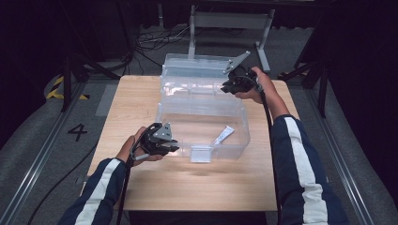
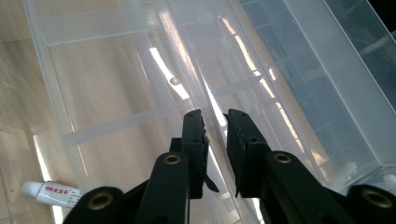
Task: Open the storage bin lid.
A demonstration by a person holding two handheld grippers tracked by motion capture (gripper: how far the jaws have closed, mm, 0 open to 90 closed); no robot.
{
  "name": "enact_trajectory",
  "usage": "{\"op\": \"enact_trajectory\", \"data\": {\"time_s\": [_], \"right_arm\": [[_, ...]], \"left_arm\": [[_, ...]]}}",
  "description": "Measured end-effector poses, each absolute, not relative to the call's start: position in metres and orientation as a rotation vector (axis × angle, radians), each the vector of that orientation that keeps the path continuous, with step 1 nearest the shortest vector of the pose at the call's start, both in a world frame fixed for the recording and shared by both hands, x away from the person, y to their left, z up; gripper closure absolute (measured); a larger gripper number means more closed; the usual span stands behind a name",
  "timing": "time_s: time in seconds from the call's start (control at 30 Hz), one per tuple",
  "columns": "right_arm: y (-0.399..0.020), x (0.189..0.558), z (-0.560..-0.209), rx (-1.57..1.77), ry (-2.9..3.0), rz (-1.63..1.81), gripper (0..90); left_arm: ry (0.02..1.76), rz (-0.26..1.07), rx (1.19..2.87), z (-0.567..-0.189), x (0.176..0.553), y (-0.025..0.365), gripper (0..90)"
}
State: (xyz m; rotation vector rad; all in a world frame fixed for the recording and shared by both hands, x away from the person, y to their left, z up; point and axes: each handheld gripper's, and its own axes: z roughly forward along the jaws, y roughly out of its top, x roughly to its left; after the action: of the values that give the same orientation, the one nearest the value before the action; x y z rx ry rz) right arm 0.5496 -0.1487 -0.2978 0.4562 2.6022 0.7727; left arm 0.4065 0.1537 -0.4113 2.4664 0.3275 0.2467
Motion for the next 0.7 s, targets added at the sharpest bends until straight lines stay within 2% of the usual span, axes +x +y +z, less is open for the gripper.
{"op": "enact_trajectory", "data": {"time_s": [0.7], "right_arm": [[-0.144, 0.534, -0.291, 0.327, 2.643, 0.772, 86.3]], "left_arm": [[0.361, 0.26, 2.497, -0.411, 0.403, 0.15, 71.9]]}}
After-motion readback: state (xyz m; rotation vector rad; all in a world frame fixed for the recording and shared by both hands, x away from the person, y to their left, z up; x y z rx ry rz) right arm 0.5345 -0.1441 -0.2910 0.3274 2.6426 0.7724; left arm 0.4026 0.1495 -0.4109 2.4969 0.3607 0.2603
